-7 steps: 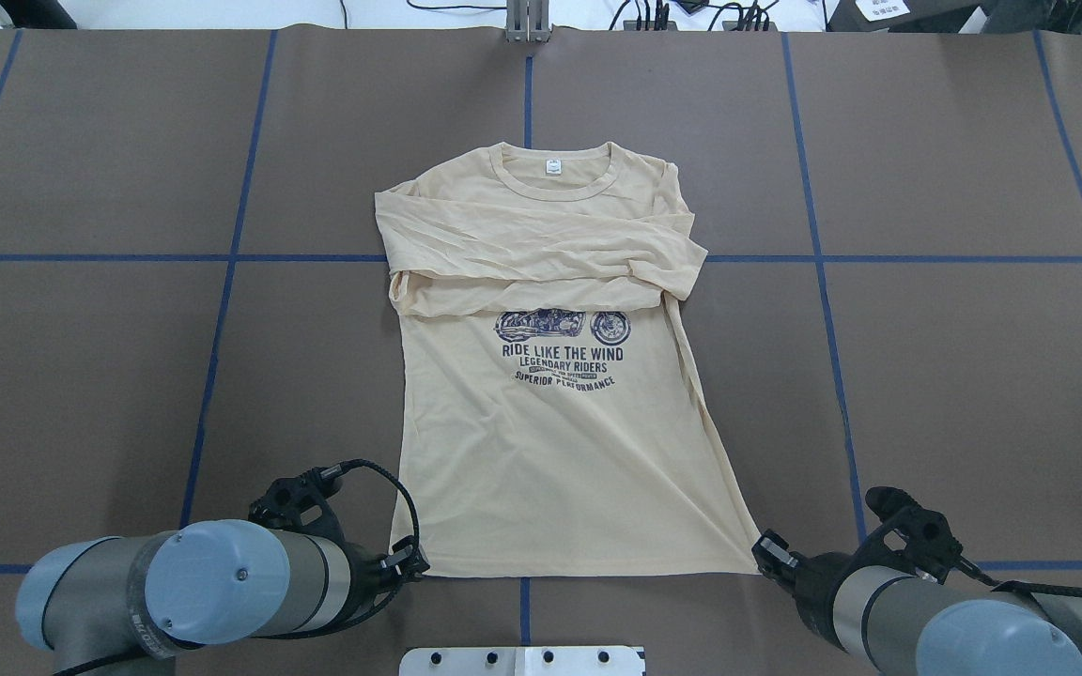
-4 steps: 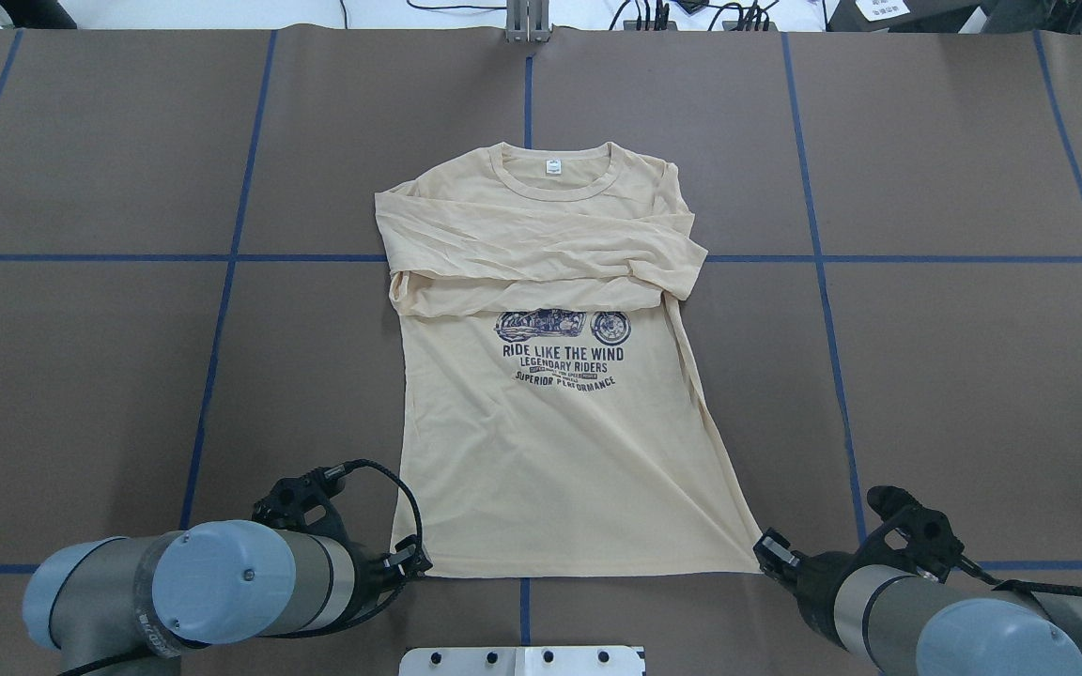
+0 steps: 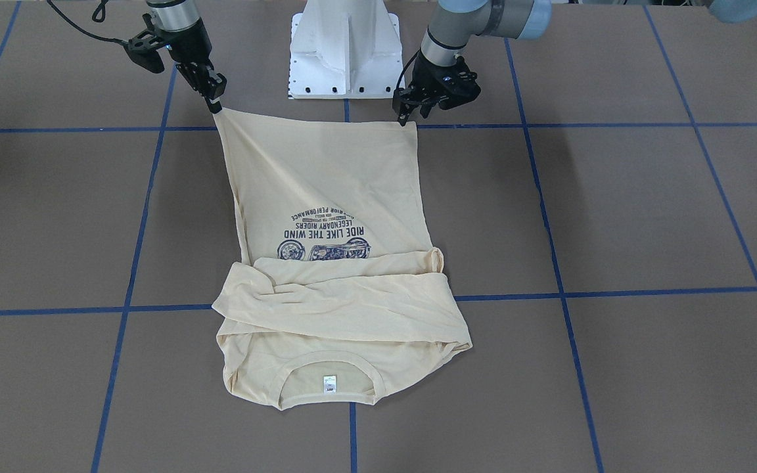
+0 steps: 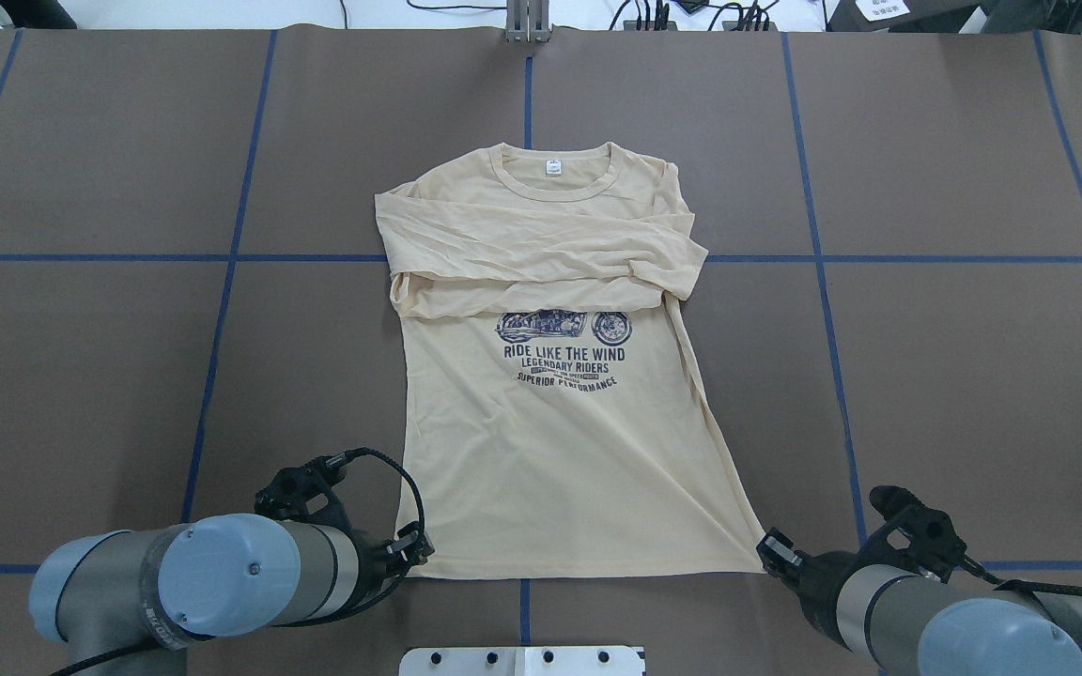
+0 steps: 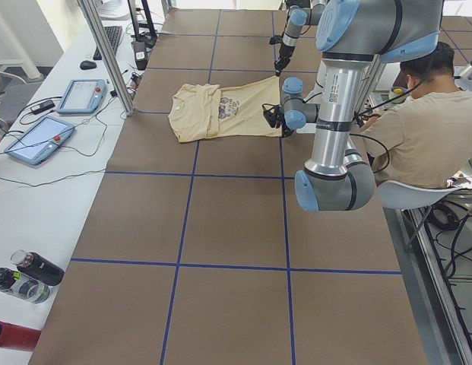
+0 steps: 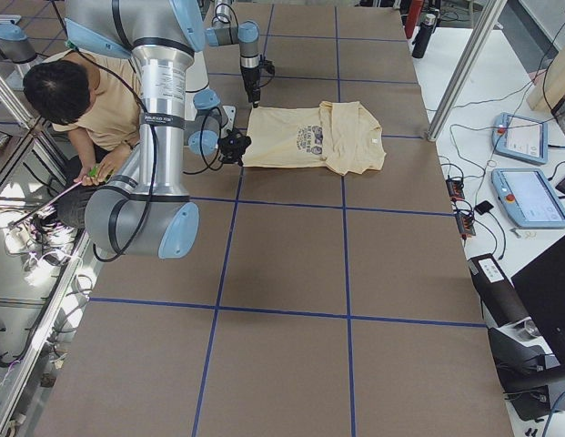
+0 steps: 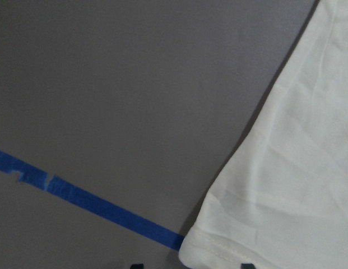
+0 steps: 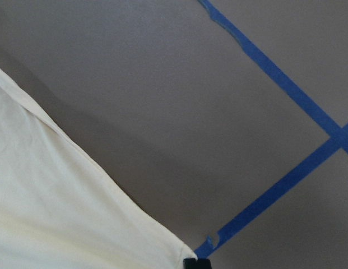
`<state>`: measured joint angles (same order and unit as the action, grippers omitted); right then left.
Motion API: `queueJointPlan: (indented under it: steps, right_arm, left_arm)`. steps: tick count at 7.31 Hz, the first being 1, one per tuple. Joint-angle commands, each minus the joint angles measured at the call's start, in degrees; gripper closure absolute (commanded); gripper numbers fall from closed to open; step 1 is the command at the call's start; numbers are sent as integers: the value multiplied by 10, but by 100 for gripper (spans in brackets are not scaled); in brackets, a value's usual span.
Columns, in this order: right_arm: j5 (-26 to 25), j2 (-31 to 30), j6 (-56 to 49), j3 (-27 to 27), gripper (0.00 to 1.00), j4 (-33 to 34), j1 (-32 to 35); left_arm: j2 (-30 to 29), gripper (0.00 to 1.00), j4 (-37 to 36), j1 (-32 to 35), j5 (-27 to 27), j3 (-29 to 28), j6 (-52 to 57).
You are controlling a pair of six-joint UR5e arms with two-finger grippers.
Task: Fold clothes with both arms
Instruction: 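Grasp both hem corners nearest the robot with both grippers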
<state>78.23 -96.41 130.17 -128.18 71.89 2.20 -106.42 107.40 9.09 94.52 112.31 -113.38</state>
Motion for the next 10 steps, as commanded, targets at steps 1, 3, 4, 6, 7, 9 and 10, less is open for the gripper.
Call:
queueJointPlan:
  steps: [1,3,4,6,7,9,10]
  right_arm:
    - [0,0,0,0,100,0,0]
    - [1,0,0,4,100,0,0]
    - [0,0,0,4,100,0,0]
    - [1,1,0,4,100,0,0]
    - [1,1,0,4,100,0,0]
    - [1,2,0,4,100,0,0]
    - [1,3,0,3,100,0,0]
  left_arm:
    - [-3,36,1,1,-7,-7,0]
    - [-8,41,1,1,-6,-13,-1]
    - [-9,46,1,0,-6,-15,-2]
    - [-9,64,0,1,-6,-14,-2]
    - [-9,96,0,1,-6,-13,-2]
    - [-8,100,0,5,-4,-11,-1]
    - [-7,100,-5,9,0,2,1]
